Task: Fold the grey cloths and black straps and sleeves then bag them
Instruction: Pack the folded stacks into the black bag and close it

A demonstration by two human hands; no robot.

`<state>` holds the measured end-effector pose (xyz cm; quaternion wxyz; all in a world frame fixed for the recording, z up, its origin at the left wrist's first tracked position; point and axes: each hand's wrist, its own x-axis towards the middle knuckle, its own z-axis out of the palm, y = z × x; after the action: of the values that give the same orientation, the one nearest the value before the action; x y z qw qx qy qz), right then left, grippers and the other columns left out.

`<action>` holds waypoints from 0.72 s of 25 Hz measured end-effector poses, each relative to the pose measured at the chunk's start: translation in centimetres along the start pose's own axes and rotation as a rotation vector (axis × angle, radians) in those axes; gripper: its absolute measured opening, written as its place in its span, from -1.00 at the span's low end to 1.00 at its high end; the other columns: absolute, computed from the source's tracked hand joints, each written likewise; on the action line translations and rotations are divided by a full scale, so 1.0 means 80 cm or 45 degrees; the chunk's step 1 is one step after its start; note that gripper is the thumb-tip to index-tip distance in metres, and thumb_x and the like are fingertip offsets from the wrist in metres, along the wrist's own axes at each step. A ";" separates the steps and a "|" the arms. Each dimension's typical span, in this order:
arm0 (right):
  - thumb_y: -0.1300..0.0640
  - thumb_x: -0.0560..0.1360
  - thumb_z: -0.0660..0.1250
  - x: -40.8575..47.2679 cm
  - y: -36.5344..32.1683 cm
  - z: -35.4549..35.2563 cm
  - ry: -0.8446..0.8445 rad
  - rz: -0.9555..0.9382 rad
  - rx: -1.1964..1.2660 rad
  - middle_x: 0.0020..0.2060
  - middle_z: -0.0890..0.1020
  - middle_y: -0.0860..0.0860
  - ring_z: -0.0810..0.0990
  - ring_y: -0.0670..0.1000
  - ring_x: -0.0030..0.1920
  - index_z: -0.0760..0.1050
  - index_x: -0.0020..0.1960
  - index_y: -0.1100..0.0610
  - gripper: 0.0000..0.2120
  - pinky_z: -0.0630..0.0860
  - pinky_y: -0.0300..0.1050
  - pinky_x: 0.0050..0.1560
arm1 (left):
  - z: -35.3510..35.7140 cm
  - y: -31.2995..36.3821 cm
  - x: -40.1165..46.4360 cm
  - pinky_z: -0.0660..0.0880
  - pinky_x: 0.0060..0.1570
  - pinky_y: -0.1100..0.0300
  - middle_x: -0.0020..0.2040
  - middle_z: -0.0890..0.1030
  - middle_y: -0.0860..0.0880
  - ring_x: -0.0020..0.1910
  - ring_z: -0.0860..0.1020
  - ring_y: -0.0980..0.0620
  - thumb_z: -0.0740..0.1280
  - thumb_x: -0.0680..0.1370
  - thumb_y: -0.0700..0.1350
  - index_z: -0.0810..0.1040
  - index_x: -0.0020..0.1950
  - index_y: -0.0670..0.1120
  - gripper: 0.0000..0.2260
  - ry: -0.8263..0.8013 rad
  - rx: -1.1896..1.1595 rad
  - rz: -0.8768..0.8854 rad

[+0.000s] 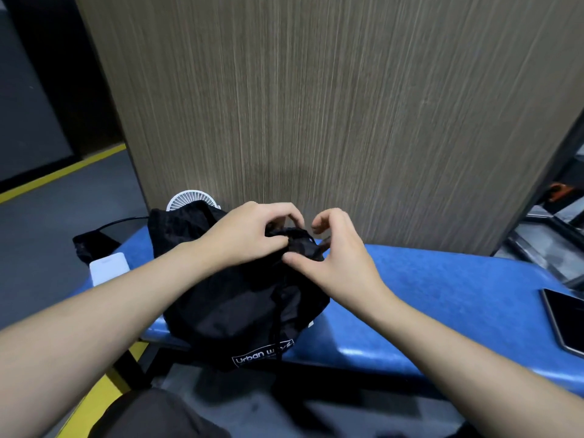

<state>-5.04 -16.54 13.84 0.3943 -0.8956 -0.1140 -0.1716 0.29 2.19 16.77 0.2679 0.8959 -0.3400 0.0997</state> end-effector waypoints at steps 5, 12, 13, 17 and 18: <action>-0.14 0.41 0.38 -0.005 -0.009 0.002 -0.040 0.080 -0.253 -0.12 0.57 -0.18 0.56 0.00 -0.08 0.29 0.00 -0.08 -0.67 0.43 0.00 -0.10 | 0.000 0.006 0.007 0.52 -0.07 0.01 -0.08 0.55 0.21 -0.05 0.55 0.11 0.22 0.46 -0.01 0.60 0.04 0.10 -0.78 -0.159 0.321 0.180; 0.10 0.40 0.29 0.004 0.018 -0.026 -0.292 0.133 -0.297 -0.32 0.60 -0.06 0.52 0.01 -0.26 0.44 -0.22 0.03 -0.96 0.40 -0.10 -0.27 | 0.003 -0.006 0.002 0.39 -0.13 0.21 -0.15 0.57 0.16 -0.20 0.50 0.23 0.28 0.53 -0.34 0.48 0.10 -0.01 -0.74 -0.132 0.180 0.091; 0.12 0.42 0.30 0.004 0.020 -0.027 -0.308 0.146 -0.254 -0.37 0.57 0.00 0.45 -0.01 -0.33 0.47 -0.24 0.10 -0.92 0.35 -0.13 -0.32 | 0.004 -0.006 0.002 0.39 -0.13 0.19 -0.14 0.56 0.16 -0.19 0.51 0.22 0.27 0.53 -0.34 0.47 0.10 -0.02 -0.74 -0.125 0.177 0.086; 0.35 0.47 0.22 0.009 0.016 -0.041 -0.331 0.311 0.306 -0.40 0.55 0.12 0.43 -0.09 -0.43 0.52 -0.23 0.32 -0.85 0.34 -0.23 -0.34 | 0.010 -0.005 -0.001 0.47 0.03 0.14 -0.05 0.62 0.09 -0.04 0.56 0.10 0.22 0.53 -0.39 0.51 0.08 -0.05 -0.72 -0.118 -0.006 0.038; 0.40 0.48 0.17 0.011 0.015 -0.044 -0.358 0.351 0.469 -0.42 0.52 0.12 0.47 -0.03 -0.43 0.50 -0.23 0.29 -0.81 0.39 -0.20 -0.31 | 0.012 -0.004 -0.002 0.48 0.07 0.12 -0.03 0.62 0.08 -0.01 0.57 0.11 0.20 0.51 -0.41 0.51 0.08 -0.04 -0.69 -0.128 -0.100 0.003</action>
<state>-4.61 -19.88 15.58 0.5504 -0.8309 -0.0739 0.0335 0.41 1.95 15.74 0.2854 0.8882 -0.3577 0.0414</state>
